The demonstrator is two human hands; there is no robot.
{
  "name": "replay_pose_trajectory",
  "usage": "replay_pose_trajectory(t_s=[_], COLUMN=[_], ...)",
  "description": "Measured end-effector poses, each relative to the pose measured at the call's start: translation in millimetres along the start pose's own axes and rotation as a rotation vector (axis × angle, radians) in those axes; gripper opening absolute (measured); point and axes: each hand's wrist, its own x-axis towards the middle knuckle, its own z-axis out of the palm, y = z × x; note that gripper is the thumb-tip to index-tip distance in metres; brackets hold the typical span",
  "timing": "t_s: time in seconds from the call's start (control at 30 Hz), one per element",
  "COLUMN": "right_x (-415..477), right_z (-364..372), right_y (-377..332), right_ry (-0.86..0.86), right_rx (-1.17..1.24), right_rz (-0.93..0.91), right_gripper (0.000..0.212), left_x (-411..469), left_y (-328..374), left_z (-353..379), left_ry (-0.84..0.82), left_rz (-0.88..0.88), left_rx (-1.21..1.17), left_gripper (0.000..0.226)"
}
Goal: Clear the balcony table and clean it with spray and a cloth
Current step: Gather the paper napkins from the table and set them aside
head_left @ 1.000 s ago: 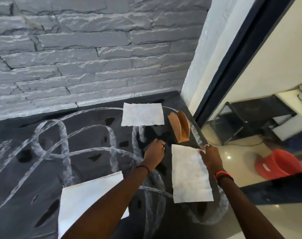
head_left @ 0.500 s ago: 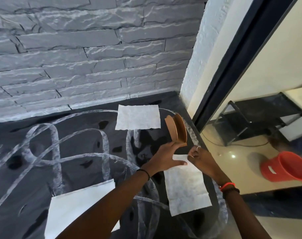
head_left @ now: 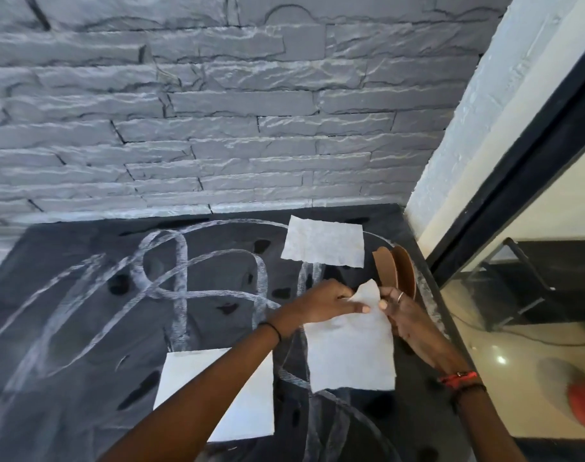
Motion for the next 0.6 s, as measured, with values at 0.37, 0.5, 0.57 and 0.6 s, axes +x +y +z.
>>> replay_pose_trajectory(t_s=[0.37,0.5,0.57,0.6], right_x=[-7,-5,-5,-5], right_z=[89,116,130,136], right_y=[39,52,57,58], right_ry=[-0.381,-0.215,-0.157,-0.124], right_rx=[-0.004,0.228,0.250,0.243], right_rz=[0.201,0.259,0.290,0.301], right_gripper=[0.057,0.082,0.075,0.061], left_x=[-113,-159,-181,-192], left_y=[-68,-113,-135,-144], left_z=[-83,-87,-82,-79], left_ry=[0.515,0.533,0.546,0.557], left_rz=[-0.210,-0.338,-0.388,-0.414], left_rx=[-0.283,-0.358,-0.331,-0.305], left_gripper=[0.046,0.055,0.048,0.040])
